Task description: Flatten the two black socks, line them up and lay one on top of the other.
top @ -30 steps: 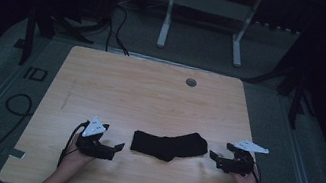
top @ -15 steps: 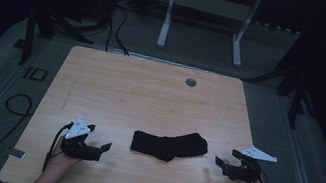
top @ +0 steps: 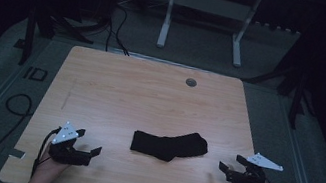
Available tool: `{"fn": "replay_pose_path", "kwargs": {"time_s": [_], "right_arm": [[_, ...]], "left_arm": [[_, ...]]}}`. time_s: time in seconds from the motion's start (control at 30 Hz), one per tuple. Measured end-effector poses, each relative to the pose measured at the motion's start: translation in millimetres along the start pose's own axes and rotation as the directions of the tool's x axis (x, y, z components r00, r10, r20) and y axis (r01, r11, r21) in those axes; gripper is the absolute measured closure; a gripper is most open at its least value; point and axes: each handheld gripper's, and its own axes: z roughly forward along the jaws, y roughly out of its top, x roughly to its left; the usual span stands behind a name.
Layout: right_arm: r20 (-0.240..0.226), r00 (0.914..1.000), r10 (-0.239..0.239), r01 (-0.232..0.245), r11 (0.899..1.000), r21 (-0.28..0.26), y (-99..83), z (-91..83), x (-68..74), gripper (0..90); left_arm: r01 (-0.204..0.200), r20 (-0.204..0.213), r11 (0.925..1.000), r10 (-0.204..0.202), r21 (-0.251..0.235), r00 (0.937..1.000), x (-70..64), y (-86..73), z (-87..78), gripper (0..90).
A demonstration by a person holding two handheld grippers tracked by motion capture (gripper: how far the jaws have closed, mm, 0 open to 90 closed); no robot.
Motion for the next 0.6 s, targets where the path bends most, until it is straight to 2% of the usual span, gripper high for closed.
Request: {"fn": "replay_pose_path", "kwargs": {"time_s": [0.1, 0.23, 0.5, 0.6], "right_arm": [[0.014, 0.9999, -0.001, 0.001, 1.0, -0.011, -1.6, -1.0, -0.5, 13.9], [0.065, 0.9979, -0.007, 0.009, 1.0, -0.028, -3.2, -1.3, -1.7, 13.9], [0.101, 0.9948, -0.01, 0.013, 0.999, -0.029, -4.7, -0.2, -3.6, 13.9], [0.113, 0.9936, -0.006, 0.01, 0.999, -0.032, -5.0, -0.4, -5.2, 13.9]], "left_arm": [[0.002, -0.012, 0.9999, -0.002, -0.012, 0.9999, 1.8, -2.6, -6.2, 7.6], [0.022, -0.02, 0.9992, -0.022, -0.034, 0.9996, 7.9, -7.7, -14.3, 7.6], [0.025, -0.032, 0.998, -0.027, -0.059, 0.9991, 13.7, -14.7, -21.3, 7.6], [0.045, -0.047, 0.9961, -0.048, -0.076, 0.9977, 15.8, -16.5, -23.9, 7.6]]}}
